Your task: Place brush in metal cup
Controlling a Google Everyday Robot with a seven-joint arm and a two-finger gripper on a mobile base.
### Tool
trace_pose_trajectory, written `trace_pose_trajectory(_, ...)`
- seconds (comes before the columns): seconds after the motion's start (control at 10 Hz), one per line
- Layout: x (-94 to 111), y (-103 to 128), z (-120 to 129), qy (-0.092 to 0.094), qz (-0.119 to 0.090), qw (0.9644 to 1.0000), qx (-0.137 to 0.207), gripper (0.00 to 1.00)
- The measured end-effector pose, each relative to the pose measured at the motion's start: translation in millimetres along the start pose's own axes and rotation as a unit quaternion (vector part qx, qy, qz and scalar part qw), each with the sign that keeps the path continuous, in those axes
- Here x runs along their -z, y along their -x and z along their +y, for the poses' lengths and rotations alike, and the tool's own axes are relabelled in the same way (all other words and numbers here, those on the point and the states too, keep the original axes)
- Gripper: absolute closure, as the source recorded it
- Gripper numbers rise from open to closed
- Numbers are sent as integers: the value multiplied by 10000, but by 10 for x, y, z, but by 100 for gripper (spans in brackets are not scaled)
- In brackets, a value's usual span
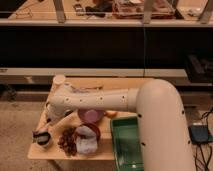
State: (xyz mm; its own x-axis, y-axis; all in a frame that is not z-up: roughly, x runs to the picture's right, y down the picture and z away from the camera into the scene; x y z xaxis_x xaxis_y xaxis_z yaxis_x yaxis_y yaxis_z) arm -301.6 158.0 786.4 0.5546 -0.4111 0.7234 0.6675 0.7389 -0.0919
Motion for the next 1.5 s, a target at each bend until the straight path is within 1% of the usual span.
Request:
trace_pose_trajectory(0.7,-2,0,1,1,-1,10000,-1,97)
trace_pose_trajectory(0.9,-2,-1,2,1,-1,10000,-1,100)
trace_pose_trajectory(1.0,-1,-2,2,1,0,10000,-2,97)
trace_pose_trajectory(1.2,-1,-2,2,1,0,10000,-3,78)
trace_pose_trajectory(1.3,-1,-2,2,1,0,10000,-3,70)
trace_pose_trajectory(1.5,-7,-4,6,3,-4,10000,-8,47)
